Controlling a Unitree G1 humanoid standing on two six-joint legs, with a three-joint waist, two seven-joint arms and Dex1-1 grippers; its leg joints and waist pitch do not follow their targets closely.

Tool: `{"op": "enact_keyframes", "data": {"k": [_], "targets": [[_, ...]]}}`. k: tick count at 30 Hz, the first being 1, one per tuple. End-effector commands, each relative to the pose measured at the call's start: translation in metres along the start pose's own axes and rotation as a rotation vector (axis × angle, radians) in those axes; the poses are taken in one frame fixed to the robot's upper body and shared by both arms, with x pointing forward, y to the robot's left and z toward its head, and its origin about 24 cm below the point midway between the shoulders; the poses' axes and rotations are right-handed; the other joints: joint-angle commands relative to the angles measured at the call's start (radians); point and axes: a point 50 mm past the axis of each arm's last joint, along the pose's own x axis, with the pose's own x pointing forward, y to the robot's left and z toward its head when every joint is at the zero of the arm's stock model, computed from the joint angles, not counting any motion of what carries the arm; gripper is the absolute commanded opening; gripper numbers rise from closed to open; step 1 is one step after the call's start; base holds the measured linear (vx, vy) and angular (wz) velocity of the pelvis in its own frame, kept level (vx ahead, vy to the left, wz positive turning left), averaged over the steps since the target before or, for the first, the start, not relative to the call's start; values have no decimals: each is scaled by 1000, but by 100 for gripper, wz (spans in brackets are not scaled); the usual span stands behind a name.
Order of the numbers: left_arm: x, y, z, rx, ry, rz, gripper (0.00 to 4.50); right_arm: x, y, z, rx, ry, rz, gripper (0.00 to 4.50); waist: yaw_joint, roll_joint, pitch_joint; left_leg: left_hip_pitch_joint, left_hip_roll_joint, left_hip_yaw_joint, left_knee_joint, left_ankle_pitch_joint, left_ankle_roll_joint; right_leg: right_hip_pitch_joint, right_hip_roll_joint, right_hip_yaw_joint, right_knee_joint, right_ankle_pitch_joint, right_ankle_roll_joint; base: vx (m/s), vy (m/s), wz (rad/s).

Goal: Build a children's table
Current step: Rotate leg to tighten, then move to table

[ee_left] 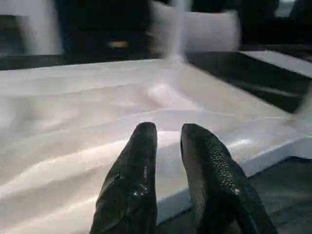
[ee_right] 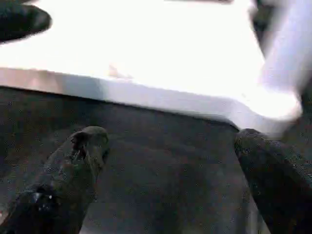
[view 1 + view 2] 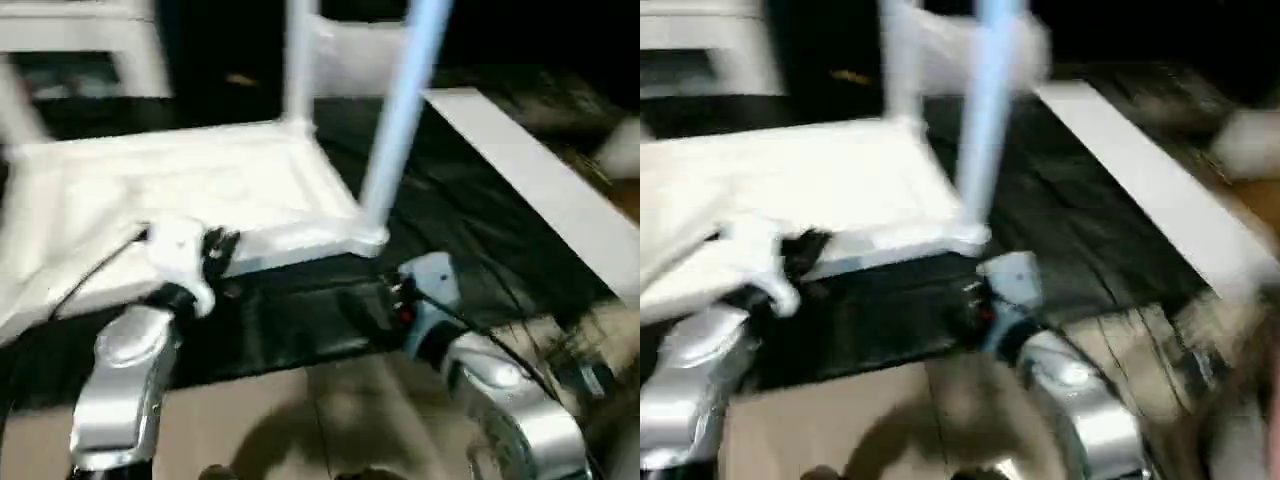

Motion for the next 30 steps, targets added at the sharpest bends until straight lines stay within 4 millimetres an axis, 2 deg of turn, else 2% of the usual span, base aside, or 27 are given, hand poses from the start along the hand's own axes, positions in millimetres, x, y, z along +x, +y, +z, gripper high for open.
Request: {"op": "enact_keyframes", "data": {"k": [1,2,3,4,5,6,7,8,9,10,11,12,13,14,15,16,17,18,19,20,21,22,23,25,27,29,30], "targets": [[-5,3,1,16,22,53,103,-1,-5,-2,-5,-6,-15,450,-5,-10,-36,27,-70,93,133,-127,46,-5,-204,10,-288,-1012,64,-90,-26,52],[-8,1,0,19,31,58,103,-2,-7,-4,-11,-7,-31,450,-14,-7,-41,21,-38,94,144,-164,67,35,-270,3,-288,-981,142,16,59,41],[-10,0,1,20,36,57,103,-2,-8,-5,-16,-8,-43,450,-12,2,-46,10,-21,84,137,-191,75,74,-308,26,-273,-930,149,16,59,41],[-11,-2,1,41,44,56,103,-3,-12,-7,-8,-1,-77,450,-15,15,-58,-7,11,59,134,-211,79,136,-372,62,-259,-826,109,11,111,58],[-13,-4,1,53,52,55,103,-4,-15,-8,-2,3,-106,450,-1,25,-66,-1,24,47,117,-181,92,149,-388,95,-253,-690,0,-81,113,69],[-14,-6,0,49,60,50,103,-4,-18,-9,-10,2,-138,450,-2,36,-67,-3,38,39,115,-154,95,159,-393,98,-249,-627,-52,-81,113,69],[-16,-9,-2,62,81,47,103,-7,-19,-11,47,16,-128,450,-15,55,-46,71,64,40,71,-179,73,94,-321,85,-249,-623,-103,-98,159,50],[-17,-12,-4,53,97,39,103,-8,-20,-12,60,17,-132,450,-50,72,-30,67,45,62,-37,-331,36,70,-164,10,-144,-569,-89,-114,225,15],[-17,-12,-4,53,97,39,103,-8,-20,-12,60,17,-132,450,-81,69,-34,62,21,79,-100,-409,13,50,-70,-17,-54,-464,-56,-114,225,15],[-18,-14,-6,47,108,34,103,-9,-21,-13,68,18,-133,450,-97,64,-46,67,19,82,-156,-530,-26,18,0,-10,70,-215,-24,-101,217,12],[-19,-15,-8,27,112,38,103,-10,-21,-13,65,12,-134,450,-94,65,-40,59,21,99,-175,-617,-44,3,-1,0,79,-83,-30,-65,154,18],[-23,-18,-11,-8,127,30,103,-11,-19,-14,70,1,-117,450,-93,62,-43,55,27,93,-173,-653,-56,16,-17,13,70,-75,-30,-65,154,18],[-27,-20,-13,-34,135,30,120,-12,-17,-14,81,-16,-88,450,-90,49,-49,57,19,99,-170,-656,-90,34,-39,43,28,-91,-41,-38,116,3],[-27,-20,-13,-34,135,30,120,-12,-17,-14,81,-16,-87,450,-71,11,-79,60,14,78,-111,-555,-79,61,-121,136,-40,-225,-37,2,93,5],[-31,-20,-16,-79,147,32,120,-13,-16,-13,94,-30,-88,450,-71,11,-79,60,14,78,-111,-555,-79,61,-121,136,-40,-225,-37,2,93,5],[-38,-18,-22,-119,177,83,139,-15,-15,-14,118,-43,-80,450,-35,9,-74,38,26,10,75,-158,25,77,-324,257,-169,-400,-154,4,84,-1],[-40,-17,-24,-116,183,88,146,-16,-15,-15,115,-41,-81,450,-43,17,-65,20,47,-15,89,-82,26,95,-336,242,-159,-385,-170,2,108,-25],[-42,-17,-26,-95,197,91,154,-17,-15,-17,114,-36,-84,450,-68,31,-50,14,64,-41,-1,-148,-5,81,-204,155,-119,-429,-122,2,108,-25],[-42,-17,-26,-85,199,93,159,-17,-15,-17,113,-34,-86,450,-94,53,-52,6,60,-38,-92,-359,-89,61,-79,134,-38,-256,-70,-5,100,-19],[-43,-16,-27,-64,199,99,164,-18,-15,-18,112,-31,-89,450,-91,57,-62,25,39,-25,-101,-462,-126,51,-76,136,-37,-120,-51,0,0,0],[-45,-15,-26,-32,194,109,164,-18,-16,-20,104,-24,-90,450,-90,52,-62,30,29,-12,-95,-446,-119,47,-86,143,-50,-80,-58,0,0,0],[-45,-16,-26,-25,192,110,164,-18,-15,-20,99,-21,-87,450,-82,48,-52,23,23,5,-90,-429,-91,53,-115,165,-78,-115,-75,7,-1,22],[-46,-16,-25,-29,192,107,164,-18,-15,-21,110,-20,-80,450,-79,44,-50,21,23,9,-86,-436,-77,53,-126,173,-89,-164,-82,0,0,0],[-47,-18,-23,-44,181,109,164,-19,-14,-21,122,-22,-65,450,-82,31,-47,14,29,3,-80,-510,-28,55,-150,187,-114,-387,-87,0,0,0],[-48,-19,-21,-52,171,102,164,-19,-13,-20,128,-31,-58,450,-79,27,-48,14,32,4,-80,-483,-7,54,-152,189,-121,-394,-93,0,0,0],[-49,-19,-21,-25,161,114,164,-19,-12,-19,133,-31,-50,450,-77,12,-53,10,34,11,-84,-385,15,61,-148,188,-119,-311,-107,0,0,0],[-50,-19,-20,-24,160,115,164,-19,-12,-19,134,-32,-48,450,-72,19,-51,11,36,11,-88,-376,20,61,-150,189,-117,-304,-108,0,0,0]]}}
